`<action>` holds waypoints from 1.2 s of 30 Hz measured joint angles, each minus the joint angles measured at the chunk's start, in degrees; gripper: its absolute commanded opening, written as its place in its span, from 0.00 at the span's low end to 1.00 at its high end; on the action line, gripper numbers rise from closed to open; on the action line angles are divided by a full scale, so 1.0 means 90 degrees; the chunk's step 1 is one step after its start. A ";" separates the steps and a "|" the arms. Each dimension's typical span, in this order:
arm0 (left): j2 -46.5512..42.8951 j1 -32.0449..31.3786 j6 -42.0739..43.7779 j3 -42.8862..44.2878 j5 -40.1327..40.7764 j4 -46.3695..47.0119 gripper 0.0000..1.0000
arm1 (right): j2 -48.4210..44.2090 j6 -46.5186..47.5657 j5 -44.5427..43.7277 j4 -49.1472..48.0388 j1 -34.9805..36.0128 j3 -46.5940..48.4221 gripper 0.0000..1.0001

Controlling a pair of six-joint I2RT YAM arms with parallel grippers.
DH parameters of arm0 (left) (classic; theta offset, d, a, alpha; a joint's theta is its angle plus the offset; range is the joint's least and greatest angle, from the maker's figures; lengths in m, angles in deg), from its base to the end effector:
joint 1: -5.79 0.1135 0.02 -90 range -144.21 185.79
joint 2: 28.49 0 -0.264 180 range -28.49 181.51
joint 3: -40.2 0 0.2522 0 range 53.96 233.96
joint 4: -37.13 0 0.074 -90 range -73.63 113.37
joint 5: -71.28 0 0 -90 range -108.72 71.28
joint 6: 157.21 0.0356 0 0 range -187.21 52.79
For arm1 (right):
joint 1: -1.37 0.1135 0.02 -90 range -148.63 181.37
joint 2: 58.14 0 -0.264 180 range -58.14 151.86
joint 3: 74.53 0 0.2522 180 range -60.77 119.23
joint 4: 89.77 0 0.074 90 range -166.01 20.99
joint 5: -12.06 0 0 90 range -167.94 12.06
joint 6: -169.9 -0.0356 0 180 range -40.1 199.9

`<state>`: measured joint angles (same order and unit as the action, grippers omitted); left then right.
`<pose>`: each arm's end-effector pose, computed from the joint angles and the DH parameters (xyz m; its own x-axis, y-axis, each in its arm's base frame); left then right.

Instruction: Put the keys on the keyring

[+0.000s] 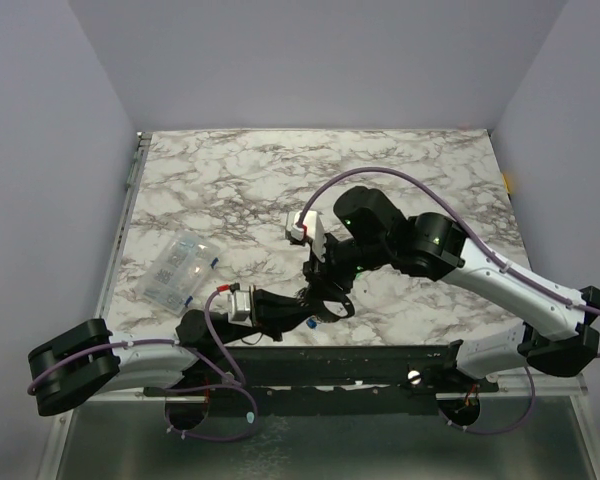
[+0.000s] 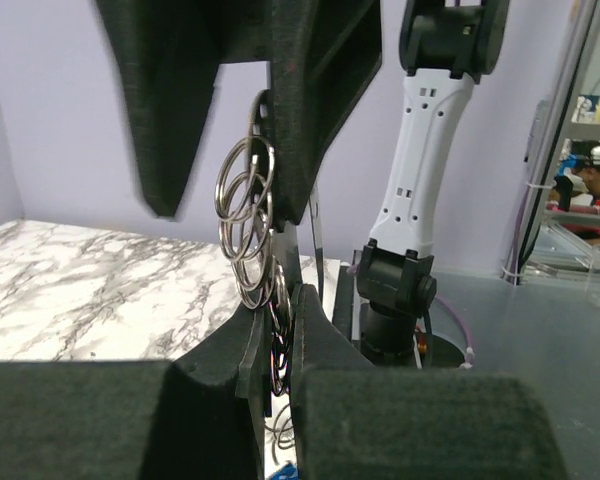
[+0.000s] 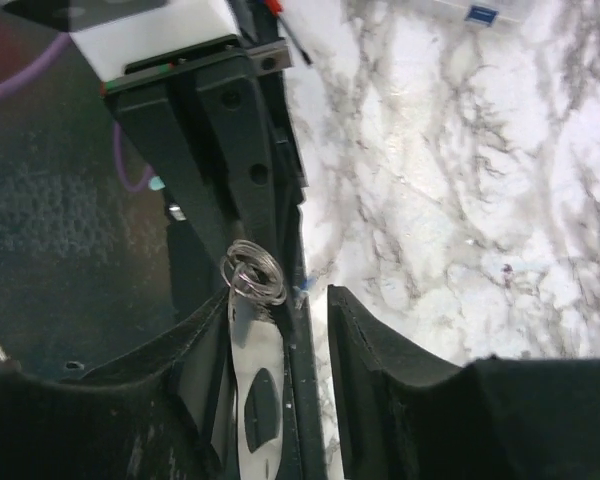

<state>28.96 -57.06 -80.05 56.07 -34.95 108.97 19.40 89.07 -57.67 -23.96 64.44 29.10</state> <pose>0.0642 -0.1470 0.2232 0.0099 -0.4868 -0.8734 0.9915 0.1181 -0.0546 0.1123 0.2482 0.4136 -0.1332 -0.5923 -0.7946 -0.9909 0.0941 0.0960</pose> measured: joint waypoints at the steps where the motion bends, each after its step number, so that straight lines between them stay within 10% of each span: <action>1: 0.0002 0.0005 0.0000 0.0000 0.0012 -0.0007 0.00 | 0.0034 0.0007 -0.0002 0.0000 0.0000 0.0019 0.29; 36: -0.0019 0.0024 0.0240 0.0005 0.0267 -0.0107 0.00 | 0.0415 0.0034 0.0117 0.0342 0.0070 0.0498 0.05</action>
<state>28.79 -56.84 -77.89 56.12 -32.55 108.01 23.14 89.37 -56.62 -20.88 65.07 33.58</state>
